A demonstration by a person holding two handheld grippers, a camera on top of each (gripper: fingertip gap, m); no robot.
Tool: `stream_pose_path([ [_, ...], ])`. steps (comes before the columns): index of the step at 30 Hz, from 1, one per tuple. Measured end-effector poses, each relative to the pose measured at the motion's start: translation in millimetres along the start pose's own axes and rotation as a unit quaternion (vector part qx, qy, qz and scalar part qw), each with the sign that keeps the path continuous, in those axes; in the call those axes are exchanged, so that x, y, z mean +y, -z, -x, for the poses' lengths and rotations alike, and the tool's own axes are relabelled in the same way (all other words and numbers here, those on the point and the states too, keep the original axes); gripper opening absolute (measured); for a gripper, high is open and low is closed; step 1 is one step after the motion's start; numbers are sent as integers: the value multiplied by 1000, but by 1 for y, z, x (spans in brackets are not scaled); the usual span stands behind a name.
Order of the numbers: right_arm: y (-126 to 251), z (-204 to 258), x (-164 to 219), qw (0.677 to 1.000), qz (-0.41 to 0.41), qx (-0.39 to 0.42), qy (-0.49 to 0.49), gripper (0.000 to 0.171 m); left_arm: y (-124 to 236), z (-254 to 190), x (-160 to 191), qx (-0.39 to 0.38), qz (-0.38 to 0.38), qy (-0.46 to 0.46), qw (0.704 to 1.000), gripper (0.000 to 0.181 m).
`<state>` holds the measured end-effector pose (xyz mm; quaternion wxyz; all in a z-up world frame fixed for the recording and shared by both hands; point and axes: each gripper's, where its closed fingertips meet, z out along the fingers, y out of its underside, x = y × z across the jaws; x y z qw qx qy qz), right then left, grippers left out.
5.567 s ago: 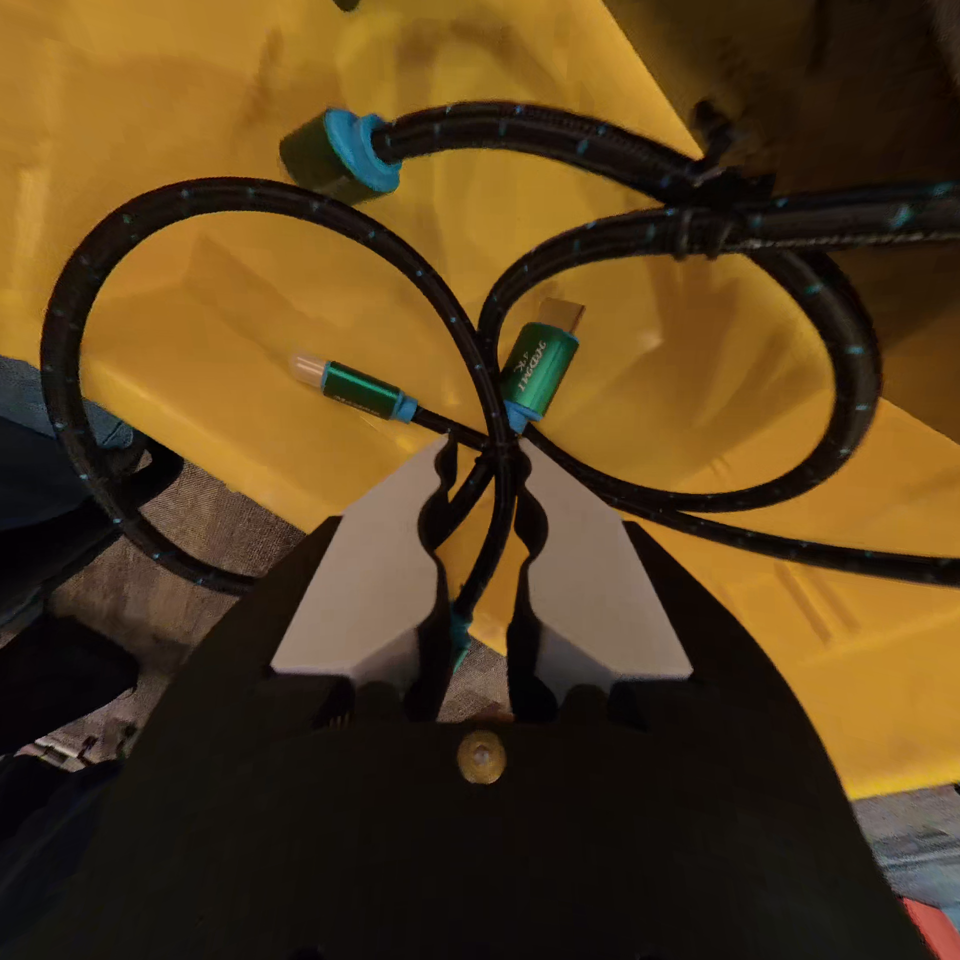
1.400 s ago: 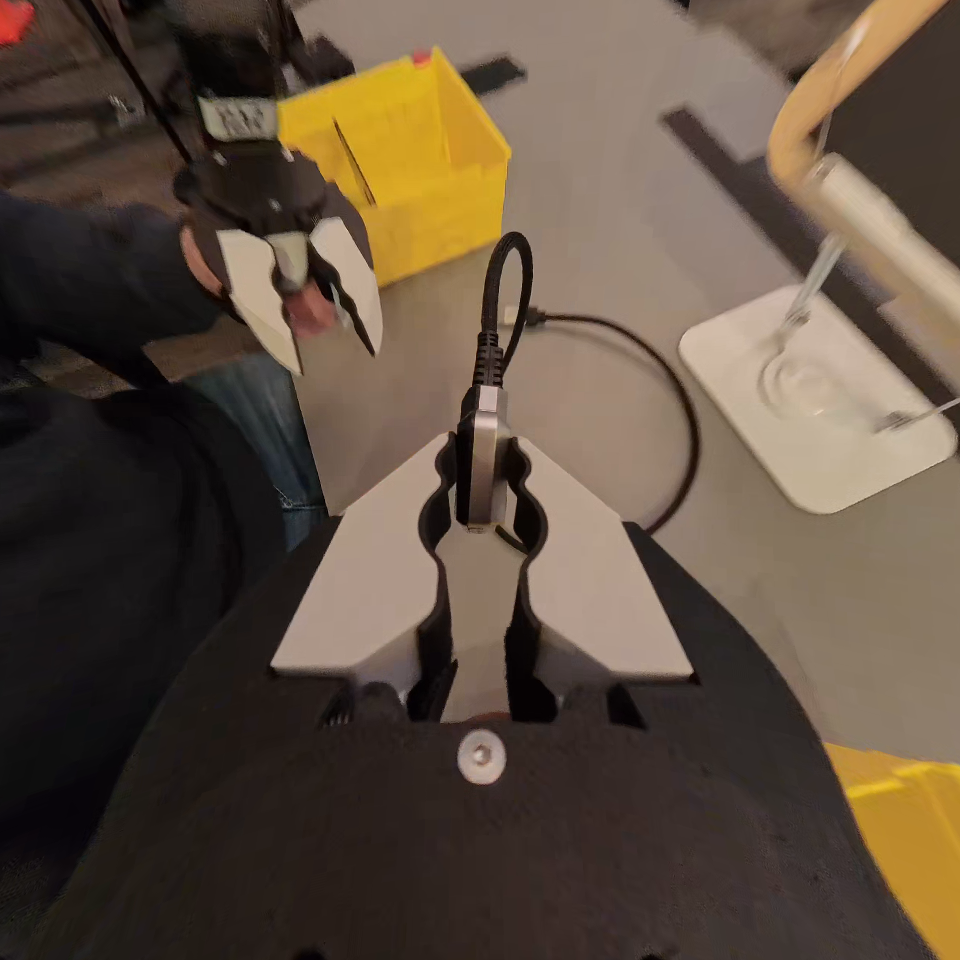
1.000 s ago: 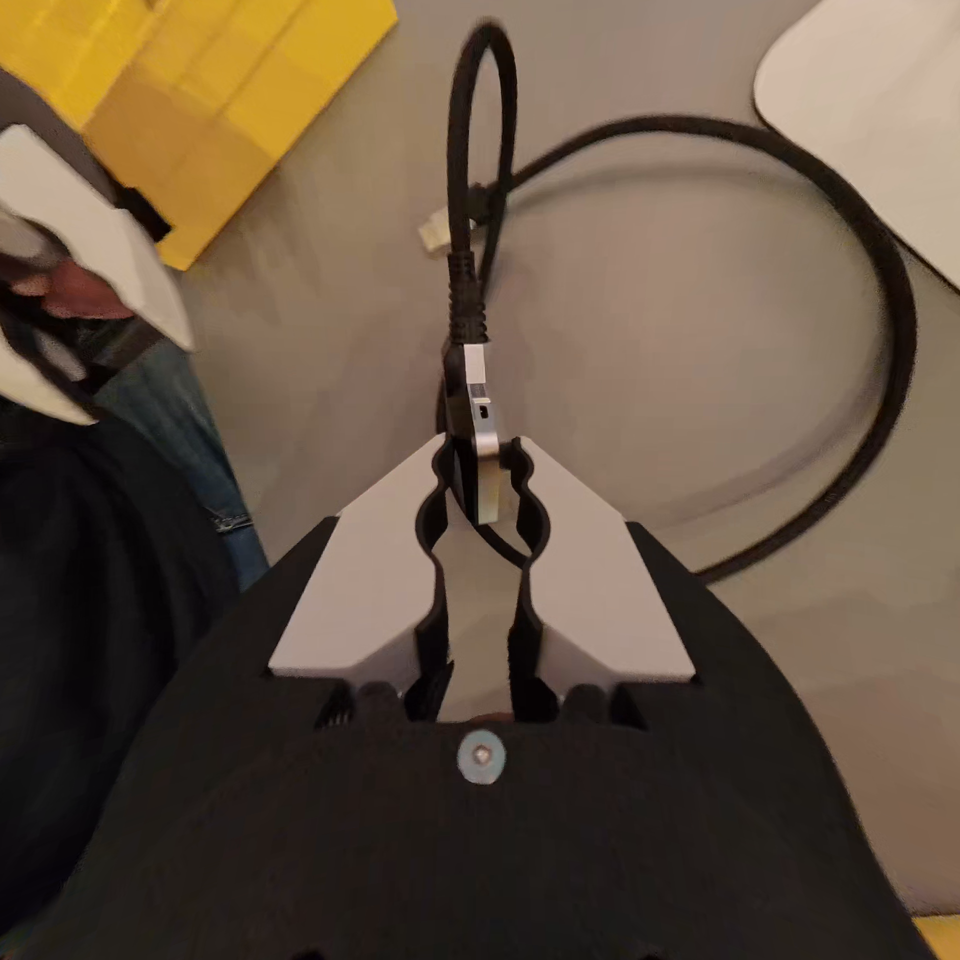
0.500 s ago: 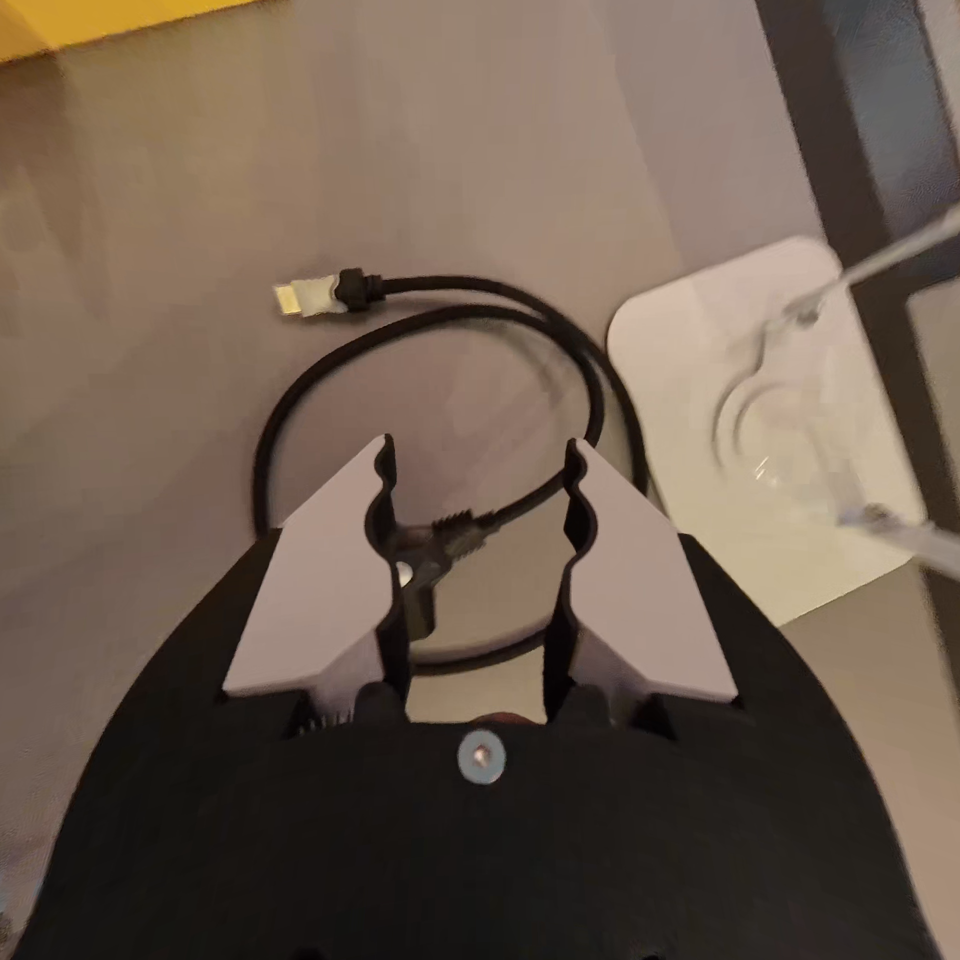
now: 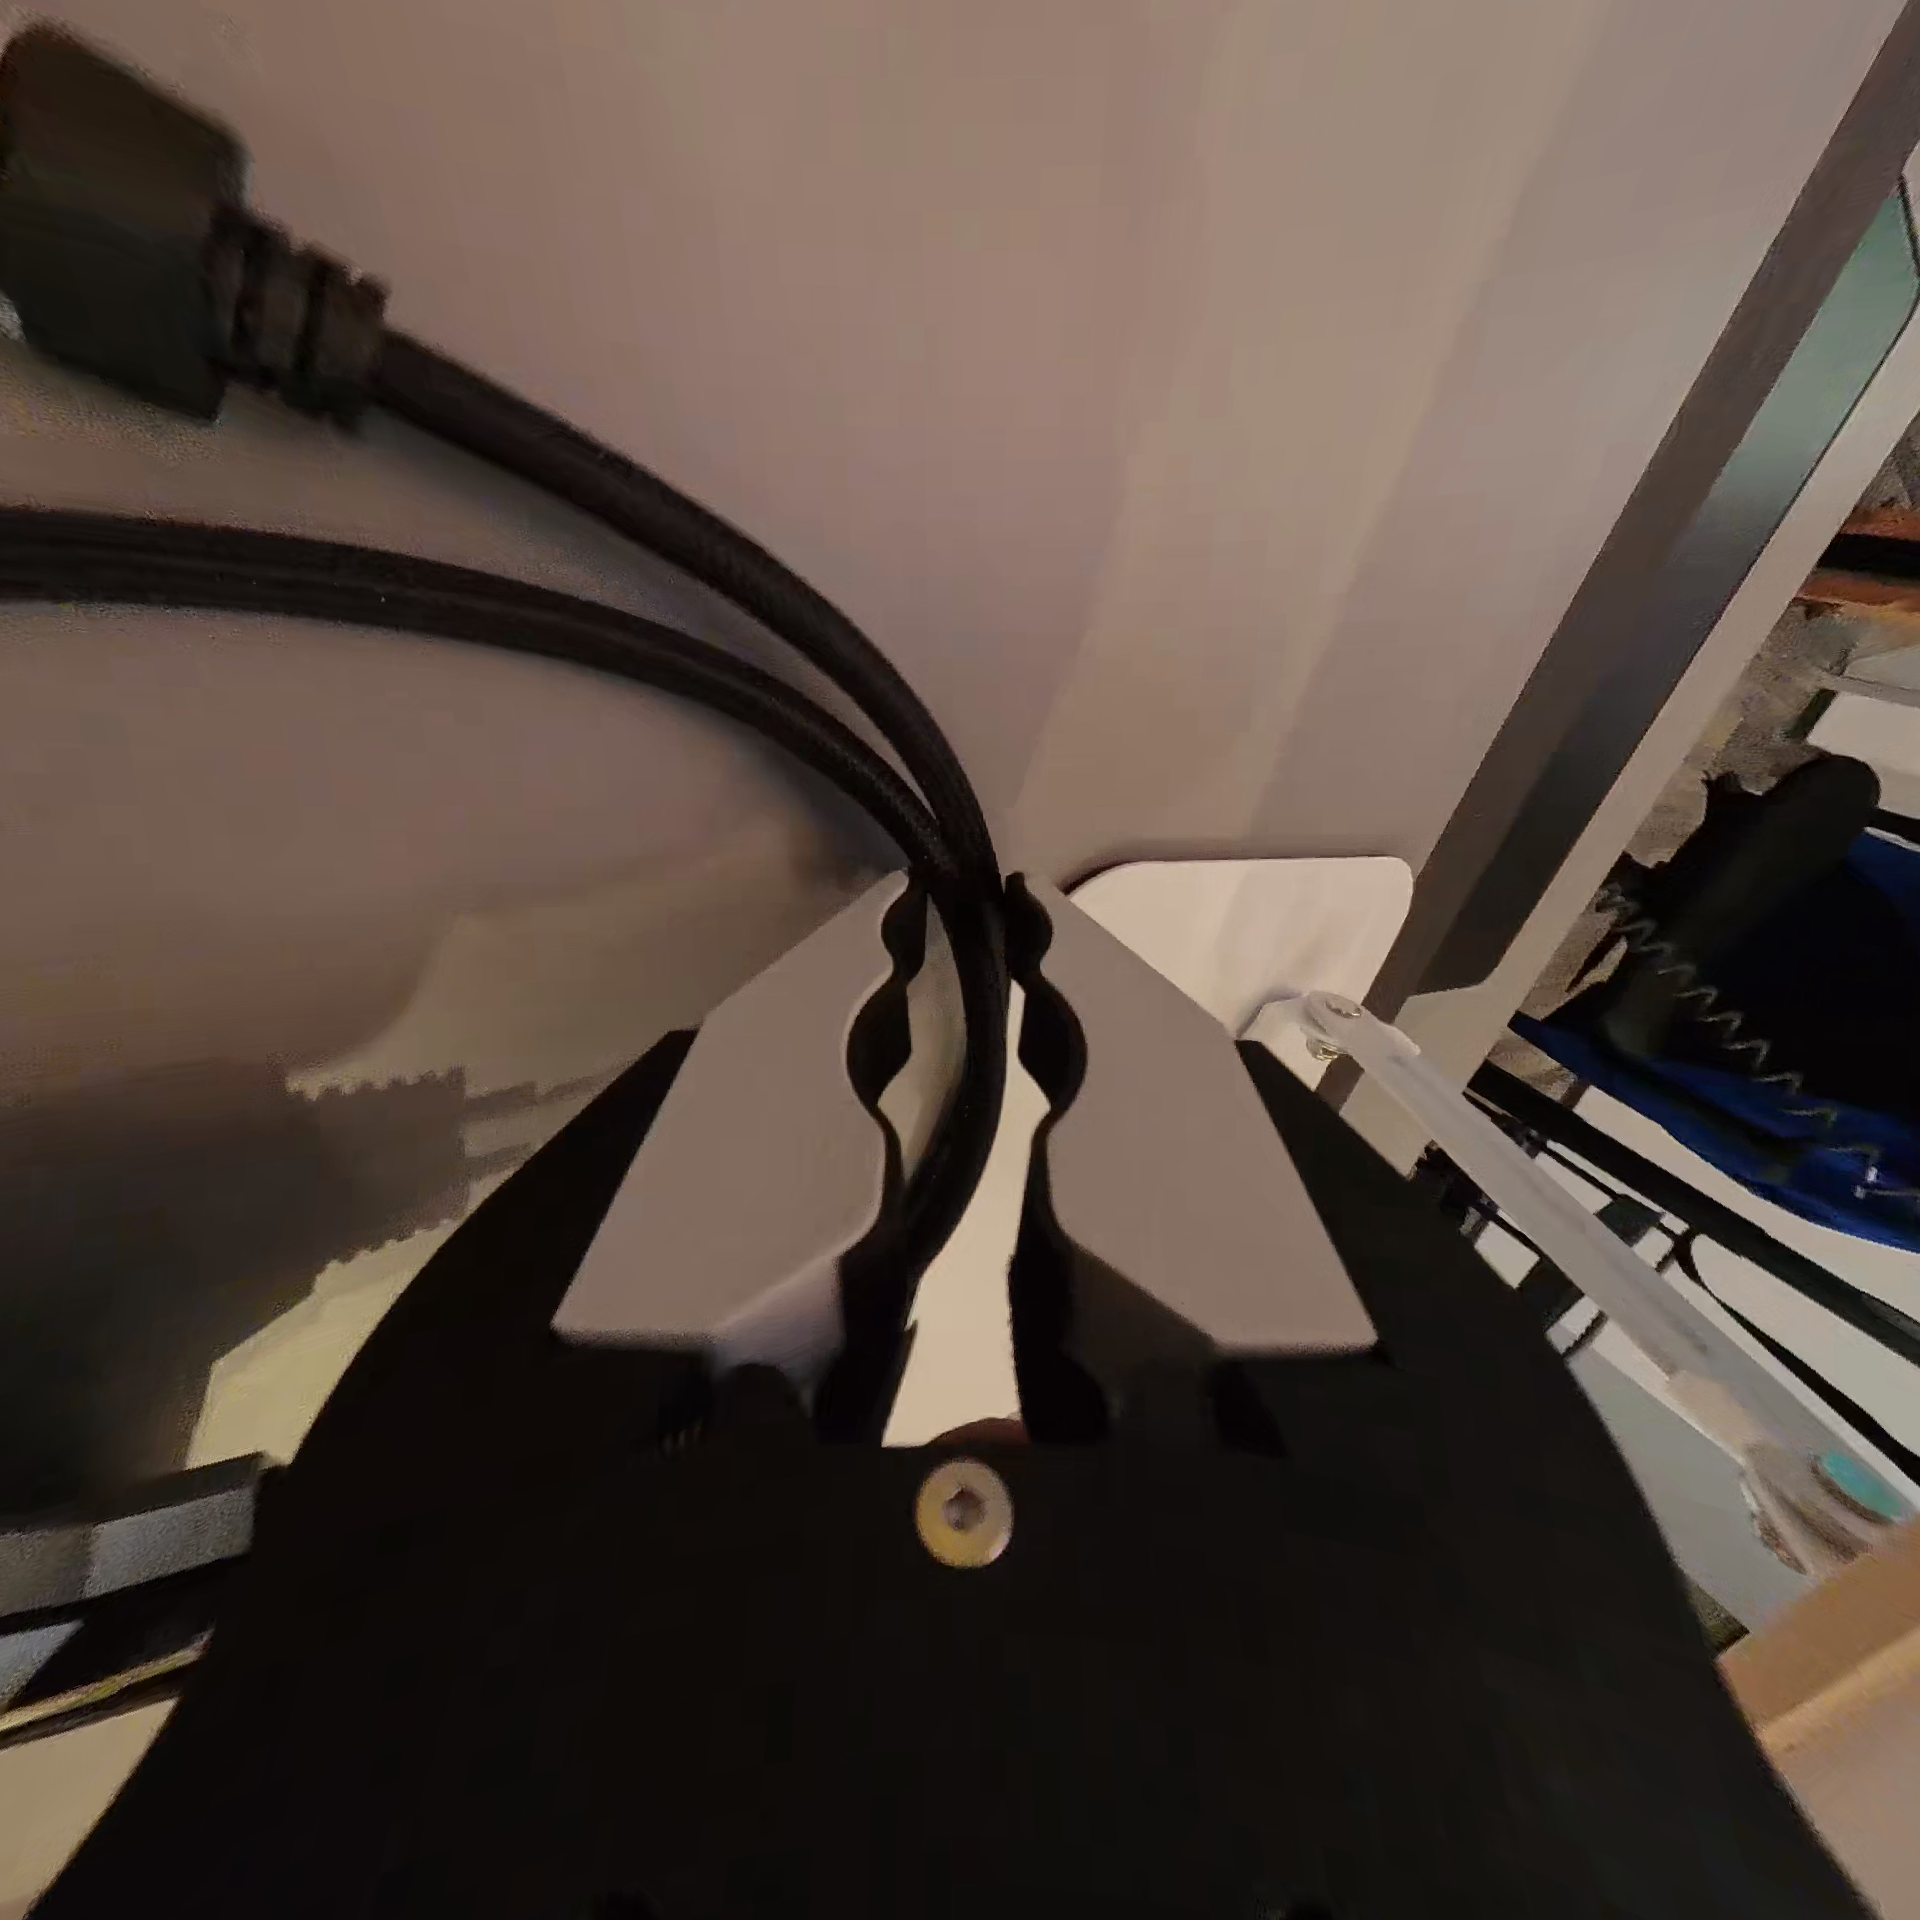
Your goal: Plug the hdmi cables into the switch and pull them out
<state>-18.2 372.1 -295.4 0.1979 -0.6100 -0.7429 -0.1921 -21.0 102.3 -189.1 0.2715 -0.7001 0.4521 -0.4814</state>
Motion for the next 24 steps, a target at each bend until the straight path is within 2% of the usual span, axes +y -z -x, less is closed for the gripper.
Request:
stream_pose_path([
  [4, 15, -8, -4, 999, -20, 16, -40, 5, 1, 0, -2, 4, -8, 5, 1000, 43],
  [12, 109, -37, 15, 984, -76, 112, -118, 4, -2, -21, -11, 44, -30, -8, 999, 43],
  [19, 216, -58, 59, 962, -88, 203, -162, 4, -7, -57, -13, 93, -32, -64, 993, 43],
  [24, 282, -66, 111, 948, -45, 254, -184, 4, -10, -62, -10, 100, -25, -68, 992, 43],
])
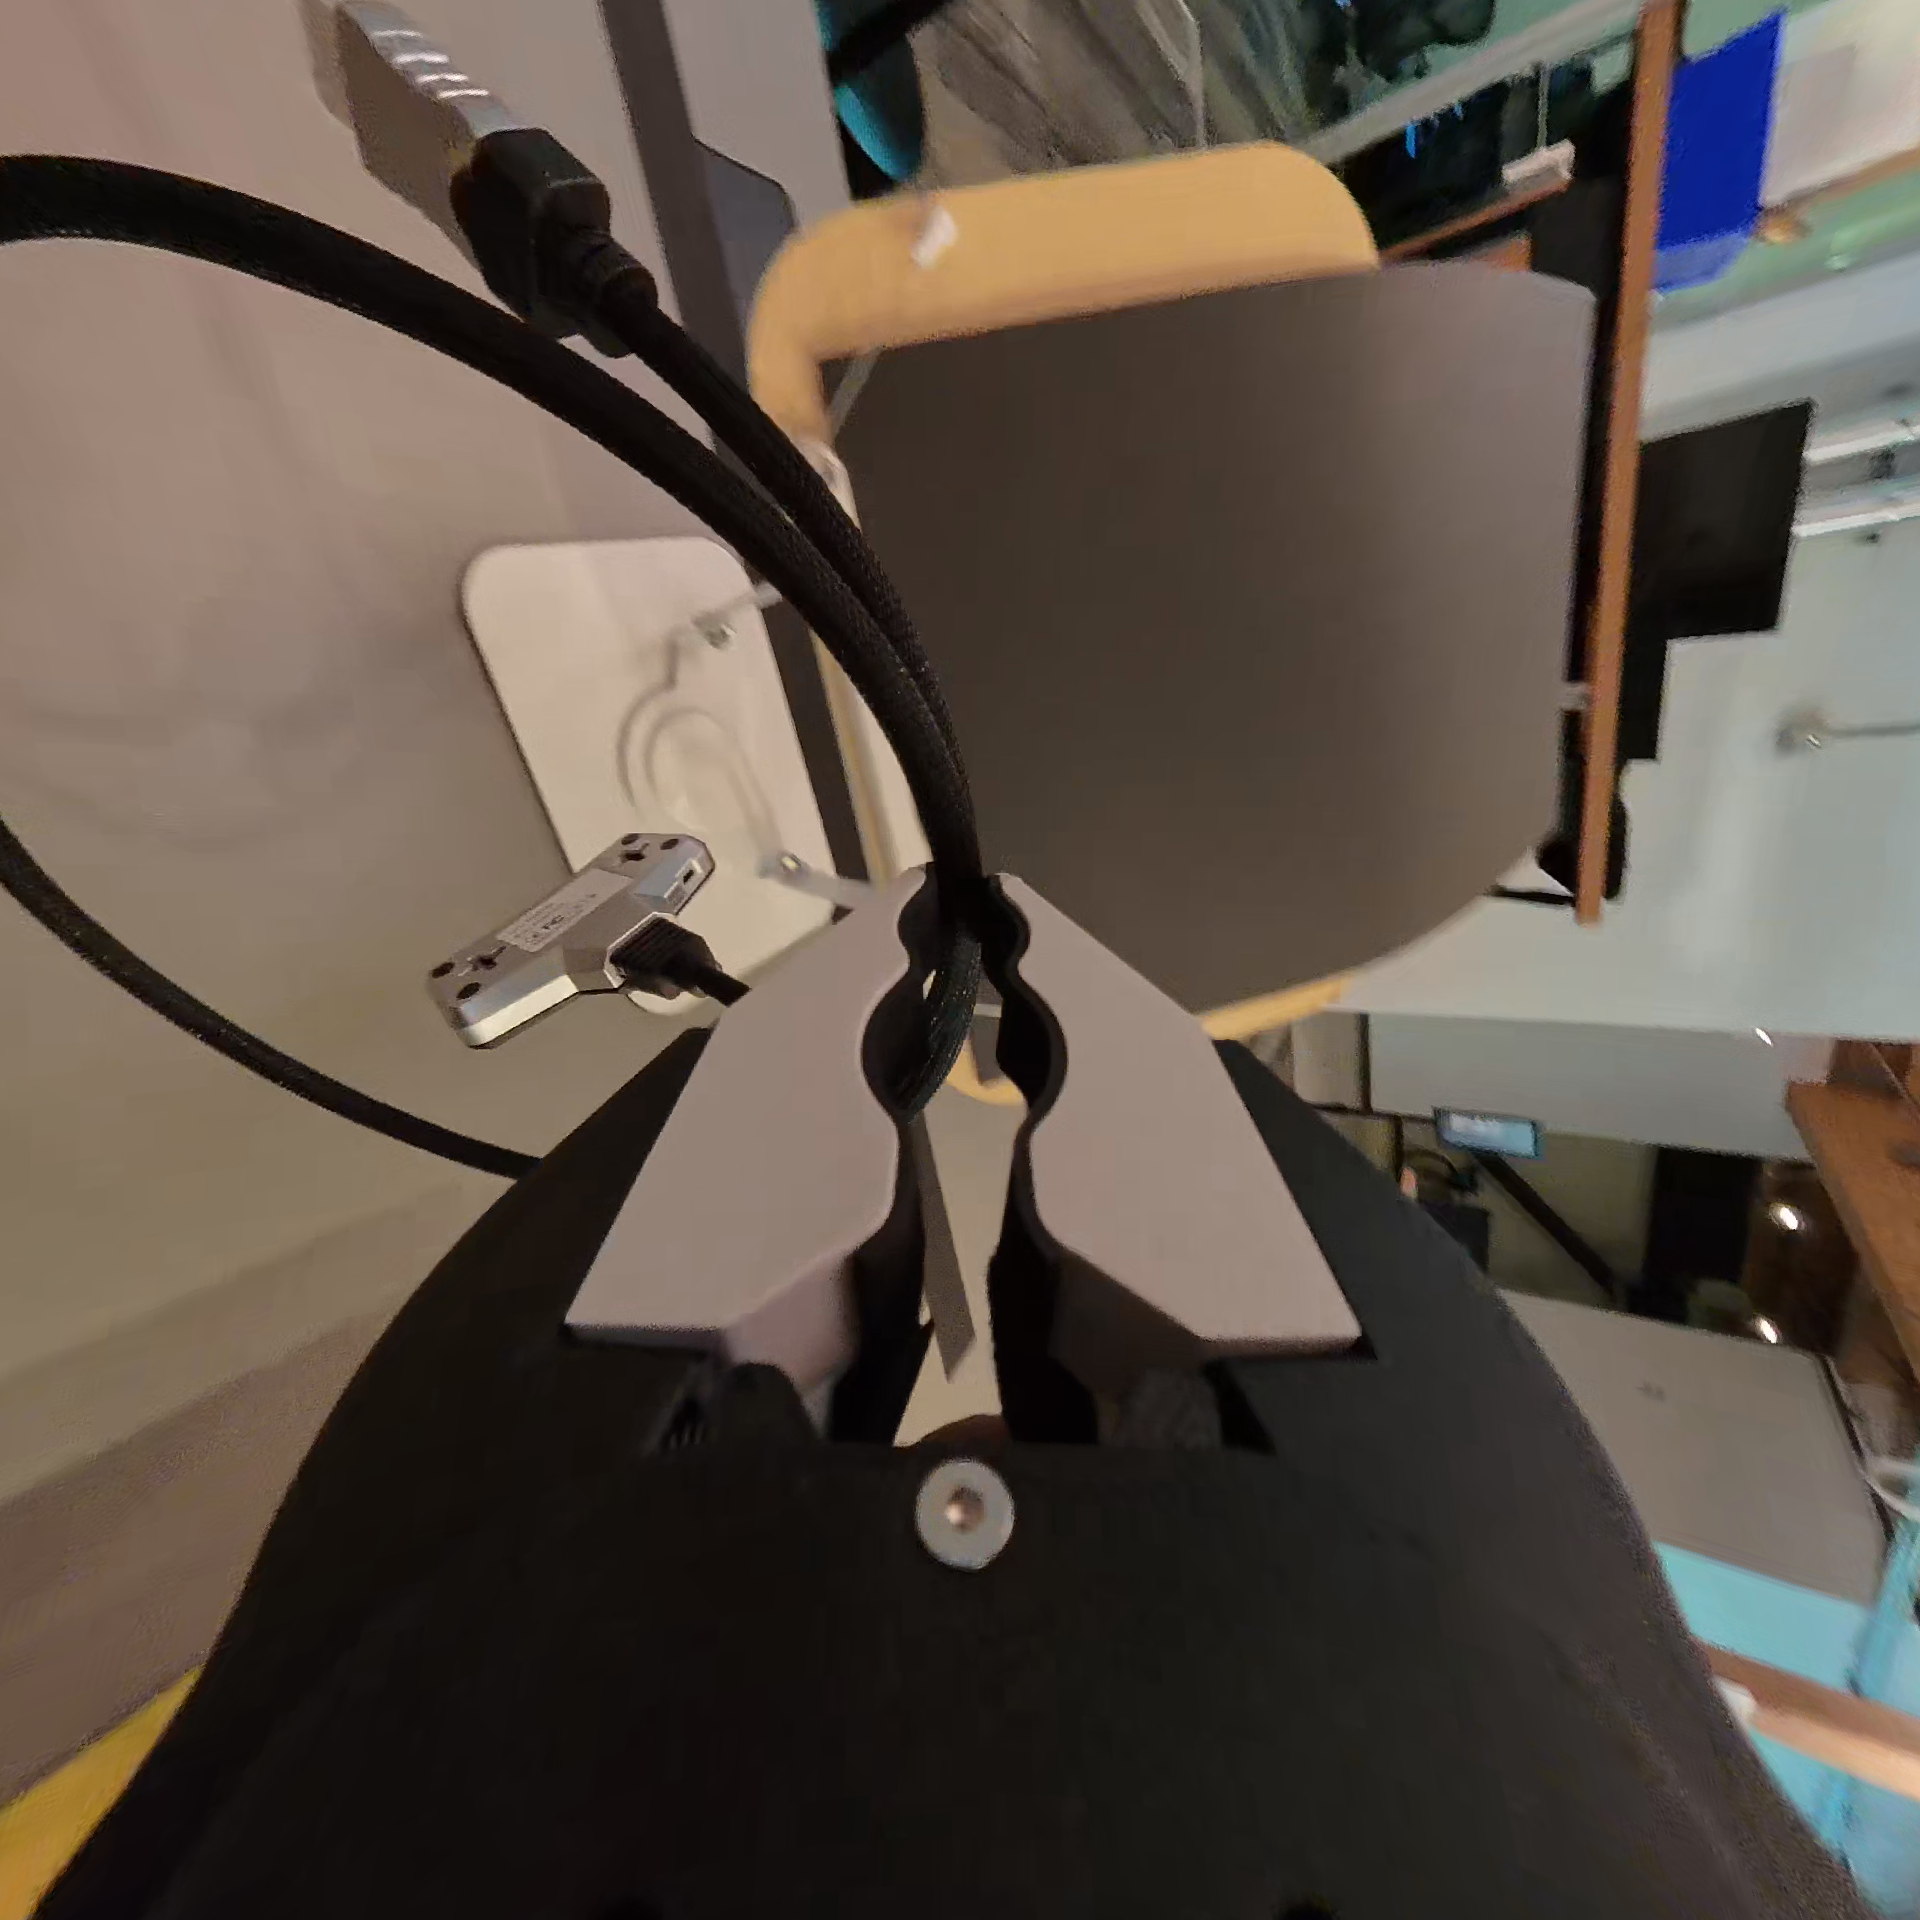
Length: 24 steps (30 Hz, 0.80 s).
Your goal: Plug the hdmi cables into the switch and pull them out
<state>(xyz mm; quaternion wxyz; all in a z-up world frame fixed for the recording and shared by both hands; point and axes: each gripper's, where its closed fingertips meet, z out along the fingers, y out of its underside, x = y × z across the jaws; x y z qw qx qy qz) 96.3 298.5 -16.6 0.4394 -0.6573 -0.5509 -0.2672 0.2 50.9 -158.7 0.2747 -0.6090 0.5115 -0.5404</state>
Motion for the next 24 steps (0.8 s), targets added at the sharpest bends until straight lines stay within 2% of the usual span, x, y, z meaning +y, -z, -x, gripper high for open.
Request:
stream_pose_path([
  [7, 58, -74, 83, 994, 75, 62, -46, 3, 0, 2, 1, 1, -2, 8, 1000, 43],
  [12, 85, -102, 151, 985, 129, 96, -69, 4, -4, 2, 4, 1, 4, 10, 1000, 43],
  [17, 97, -102, 226, 971, 190, 107, -99, 3, -6, 2, 6, 2, 6, 15, 1000, 43],
  [24, 92, -62, 312, 954, 254, 81, -138, 4, -6, 7, 5, 1, -3, 31, 1000, 43],
])
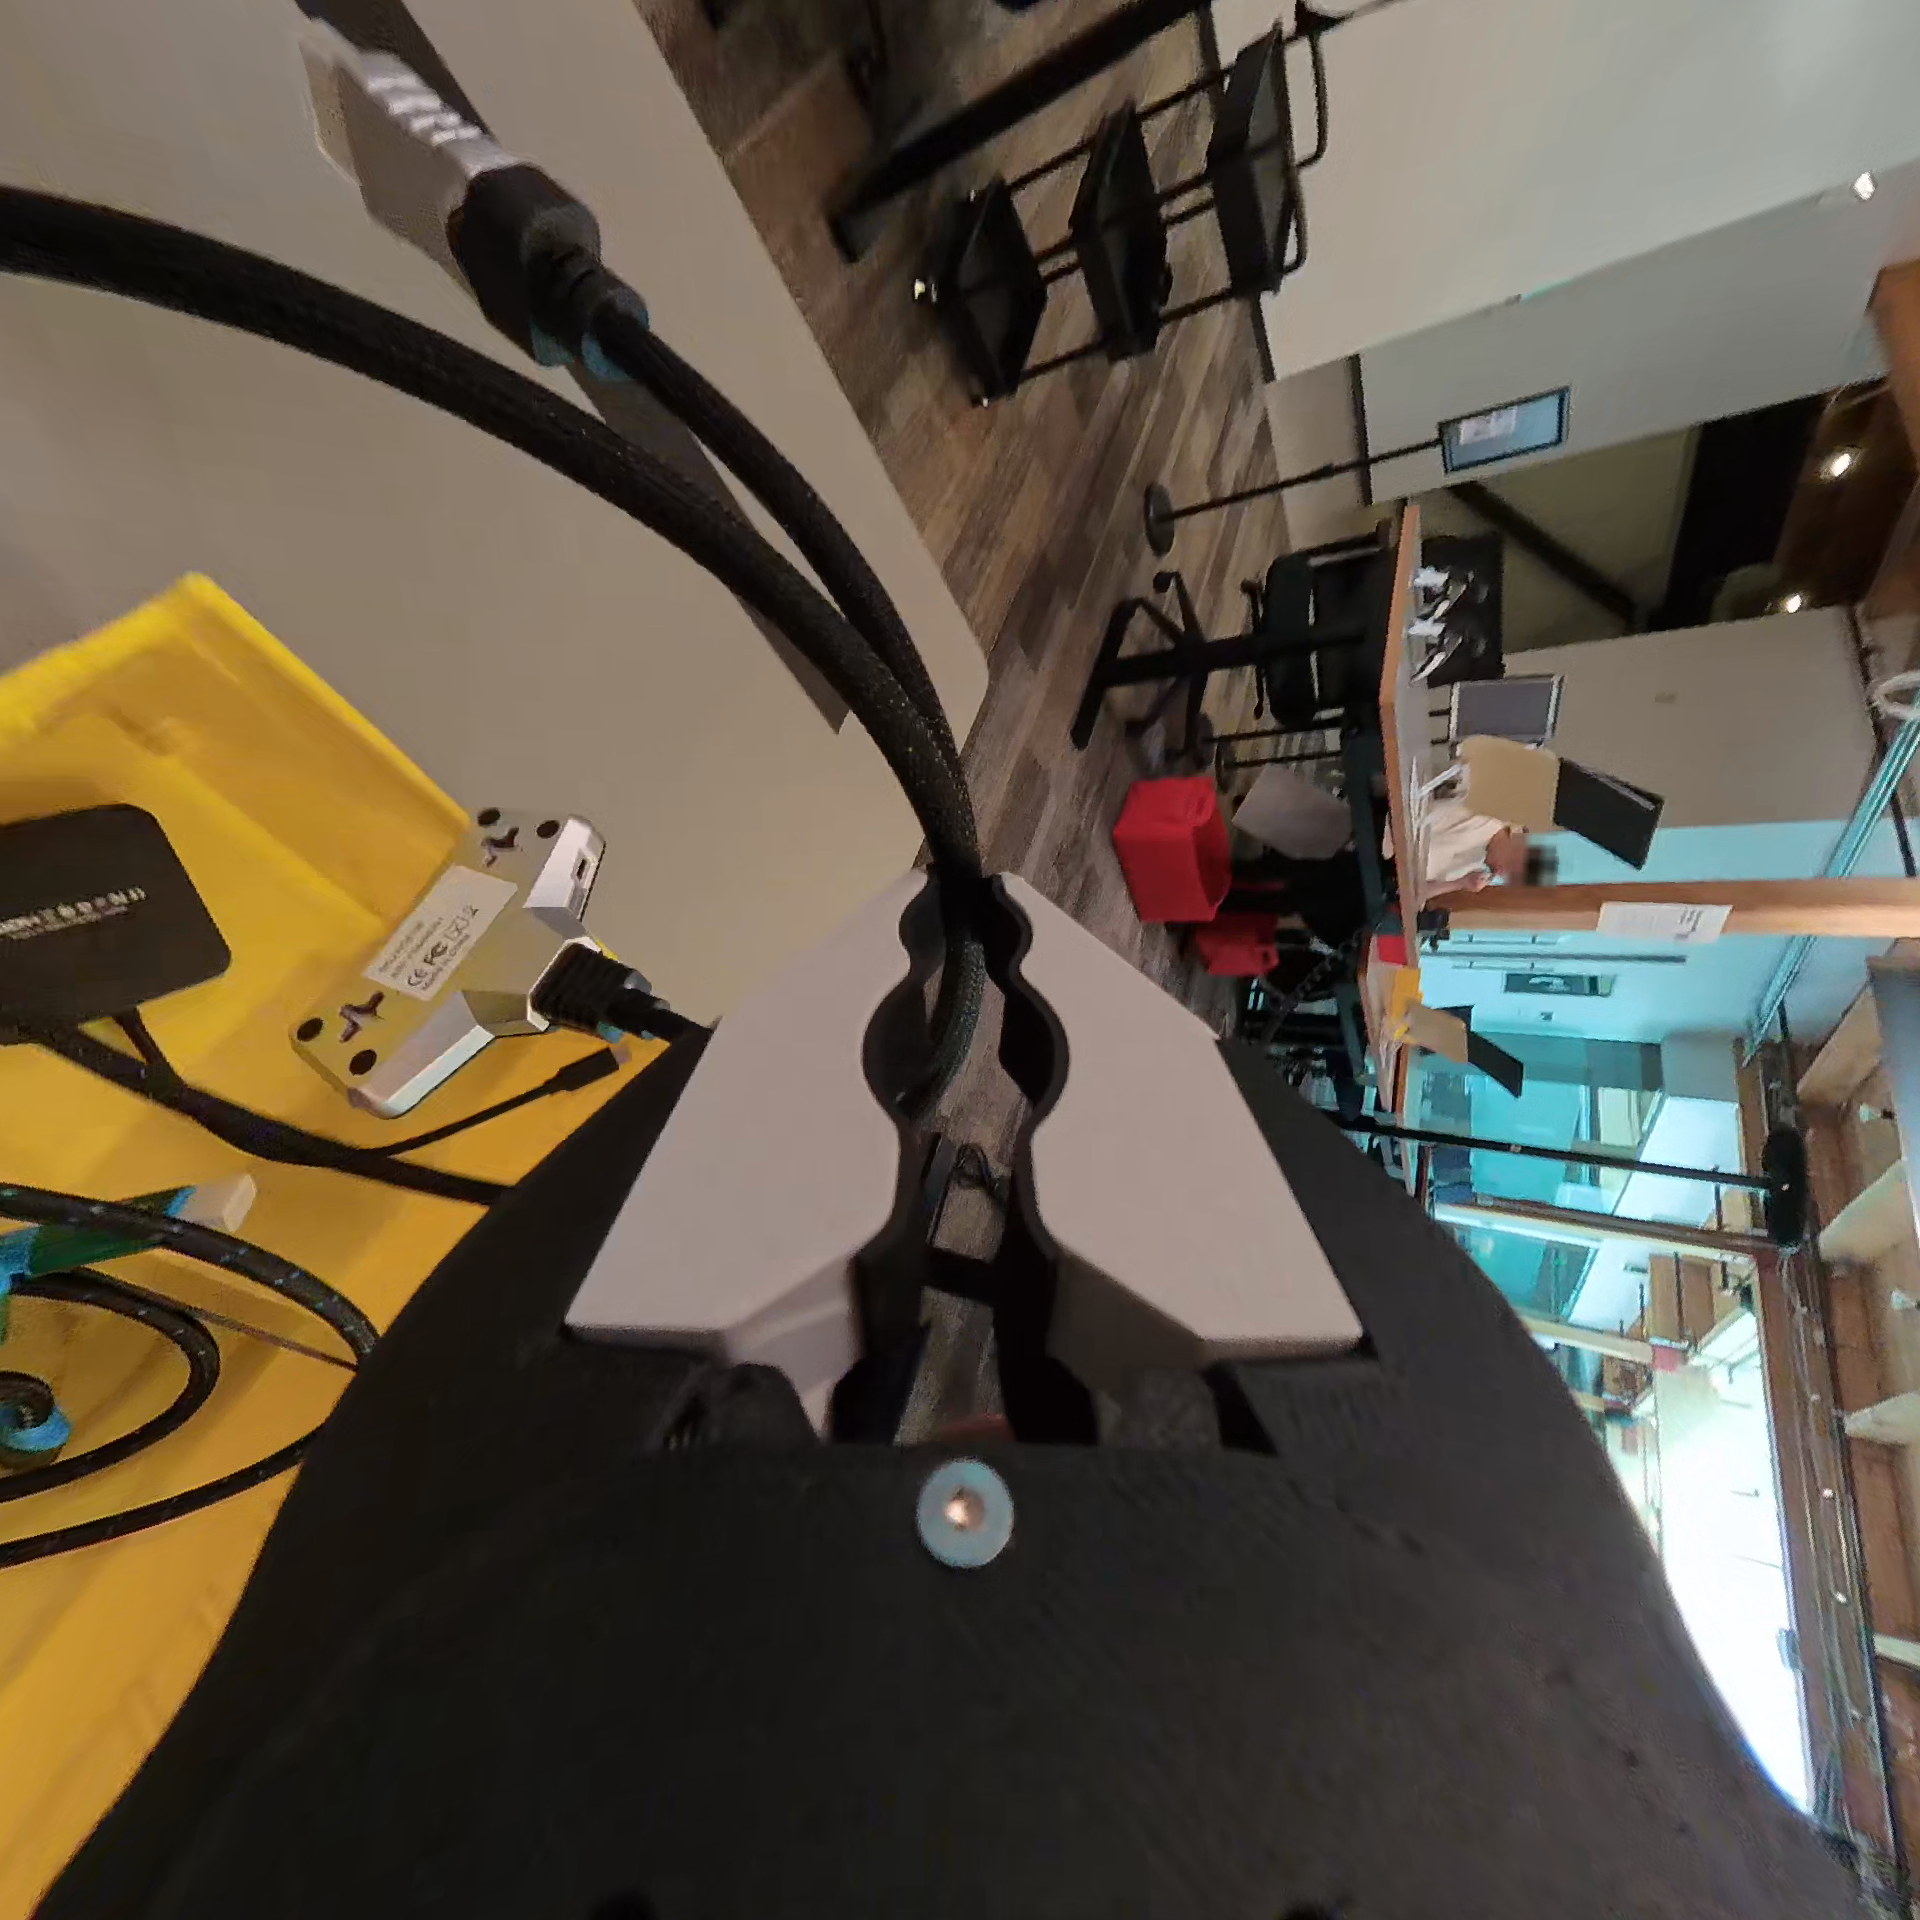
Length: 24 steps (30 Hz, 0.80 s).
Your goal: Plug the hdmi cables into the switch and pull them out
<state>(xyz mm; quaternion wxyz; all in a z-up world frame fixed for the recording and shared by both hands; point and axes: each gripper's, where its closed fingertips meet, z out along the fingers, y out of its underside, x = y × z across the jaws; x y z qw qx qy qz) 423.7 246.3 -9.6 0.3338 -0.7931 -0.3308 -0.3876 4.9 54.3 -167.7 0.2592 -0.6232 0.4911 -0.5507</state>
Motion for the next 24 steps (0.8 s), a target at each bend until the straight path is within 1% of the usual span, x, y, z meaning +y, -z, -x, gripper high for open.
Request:
stream_pose_path([
  [3, -19, 16, 31, 999, 35, -14, -2, 6, 0, 2, 1, -6, 3, 2, 1000, 43],
  [8, -41, 46, 60, 997, 54, -52, -20, 6, -2, 2, 4, -7, 8, 1, 1000, 43],
  [10, -43, 51, 61, 997, 46, -54, -36, 5, -3, 2, 5, -9, 12, -1, 1000, 43],
  [18, -56, 74, 68, 994, 73, -76, -21, 6, -3, 4, 5, -9, 11, 3, 1000, 43],
  [20, -55, 74, 63, 995, 63, -76, -23, 6, -3, 3, 6, -8, 13, 3, 1000, 43],
  [24, -55, 84, 47, 993, 12, -115, -38, 6, -4, 2, 7, -6, 15, 2, 1000, 43],
])
